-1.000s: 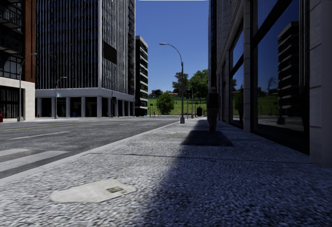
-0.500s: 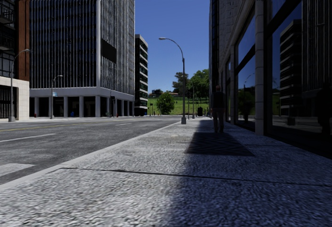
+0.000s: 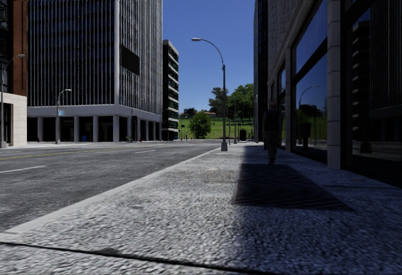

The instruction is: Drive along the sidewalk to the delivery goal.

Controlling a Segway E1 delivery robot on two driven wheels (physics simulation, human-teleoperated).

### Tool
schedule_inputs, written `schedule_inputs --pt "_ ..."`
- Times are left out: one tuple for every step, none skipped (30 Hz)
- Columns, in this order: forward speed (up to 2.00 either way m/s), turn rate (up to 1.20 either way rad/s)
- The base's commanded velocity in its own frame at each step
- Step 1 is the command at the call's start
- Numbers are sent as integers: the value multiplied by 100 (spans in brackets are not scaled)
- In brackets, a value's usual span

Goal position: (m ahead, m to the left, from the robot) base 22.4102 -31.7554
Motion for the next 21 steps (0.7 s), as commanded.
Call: schedule_inputs --pt "200 -19" --pt "200 -19" --pt "200 -19" --pt "200 -19" --pt "200 -19" --pt "200 -19" --pt "200 -19" --pt "200 -19" --pt "200 -19" --pt "200 -19" --pt "200 -20" --pt "200 -20" --pt "200 -20" --pt "200 -20" --pt "200 -20" --pt "200 -20" --pt "200 -20" --pt "200 -20" --pt "200 -21" --pt "200 -22" --pt "200 -22"
